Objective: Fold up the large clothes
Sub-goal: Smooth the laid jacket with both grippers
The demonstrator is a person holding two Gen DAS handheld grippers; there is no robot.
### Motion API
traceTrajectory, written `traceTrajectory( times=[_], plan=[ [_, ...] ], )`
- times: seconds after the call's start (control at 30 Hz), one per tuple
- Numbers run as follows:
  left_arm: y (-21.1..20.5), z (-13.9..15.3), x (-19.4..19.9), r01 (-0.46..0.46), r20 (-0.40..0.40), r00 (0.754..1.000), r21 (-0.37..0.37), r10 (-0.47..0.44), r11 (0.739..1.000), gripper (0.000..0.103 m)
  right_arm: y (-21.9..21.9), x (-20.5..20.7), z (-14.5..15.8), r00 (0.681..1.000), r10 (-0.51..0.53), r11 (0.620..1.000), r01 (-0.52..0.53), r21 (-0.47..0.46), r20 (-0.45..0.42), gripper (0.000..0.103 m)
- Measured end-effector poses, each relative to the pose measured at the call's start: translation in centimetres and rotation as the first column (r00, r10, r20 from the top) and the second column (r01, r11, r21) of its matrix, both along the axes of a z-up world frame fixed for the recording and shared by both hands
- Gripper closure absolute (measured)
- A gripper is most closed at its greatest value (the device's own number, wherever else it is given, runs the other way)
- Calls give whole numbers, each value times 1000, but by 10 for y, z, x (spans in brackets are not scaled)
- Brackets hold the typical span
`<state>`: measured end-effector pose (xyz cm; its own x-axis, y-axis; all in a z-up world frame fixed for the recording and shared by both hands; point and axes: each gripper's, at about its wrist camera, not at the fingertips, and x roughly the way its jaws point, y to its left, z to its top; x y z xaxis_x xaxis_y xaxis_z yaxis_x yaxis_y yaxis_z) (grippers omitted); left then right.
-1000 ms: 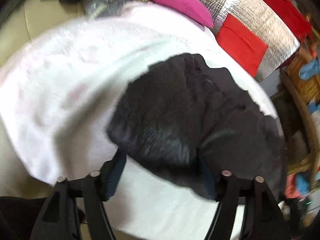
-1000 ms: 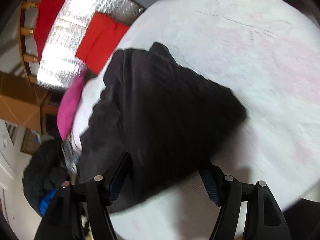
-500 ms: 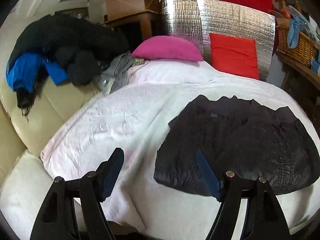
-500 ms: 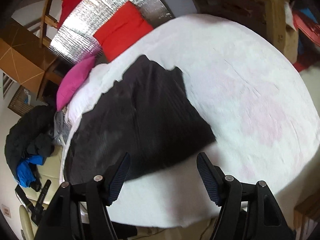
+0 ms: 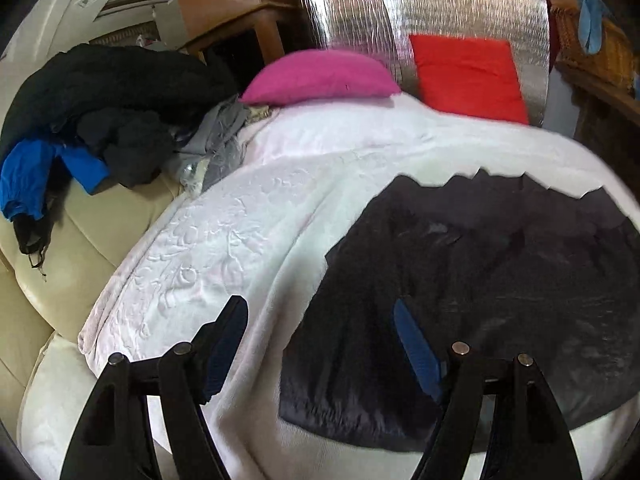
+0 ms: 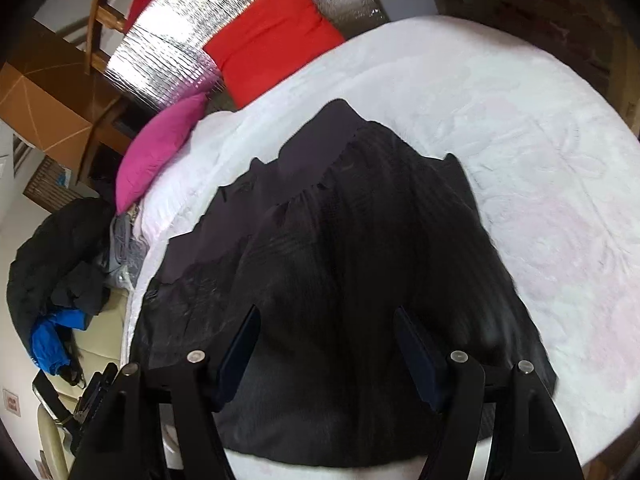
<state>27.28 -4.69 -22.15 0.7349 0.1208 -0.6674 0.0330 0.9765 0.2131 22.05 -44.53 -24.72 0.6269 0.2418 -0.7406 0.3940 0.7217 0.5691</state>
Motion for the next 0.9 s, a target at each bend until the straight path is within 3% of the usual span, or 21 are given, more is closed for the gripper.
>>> traceTrajectory(
  times=[0.27,0.47,0.7,0.9],
  plan=[
    [-8,-45,34,-2,-138,990,19,4,1000,27,-10,33,-24,998,24,1000,-25,-12,-54,30],
    [-17,-51,38,8,-111,994,68,-1,998,24,-9,40,-27,997,55,997,-58,-45,-63,27],
    [-18,-52,34,23,-92,996,70,-16,997,24,-4,42,-25,996,72,993,-77,-94,-54,26],
    [-17,-51,31,30,-85,996,62,-24,998,24,-18,26,-13,998,57,998,-57,1,14,26]
  ],
)
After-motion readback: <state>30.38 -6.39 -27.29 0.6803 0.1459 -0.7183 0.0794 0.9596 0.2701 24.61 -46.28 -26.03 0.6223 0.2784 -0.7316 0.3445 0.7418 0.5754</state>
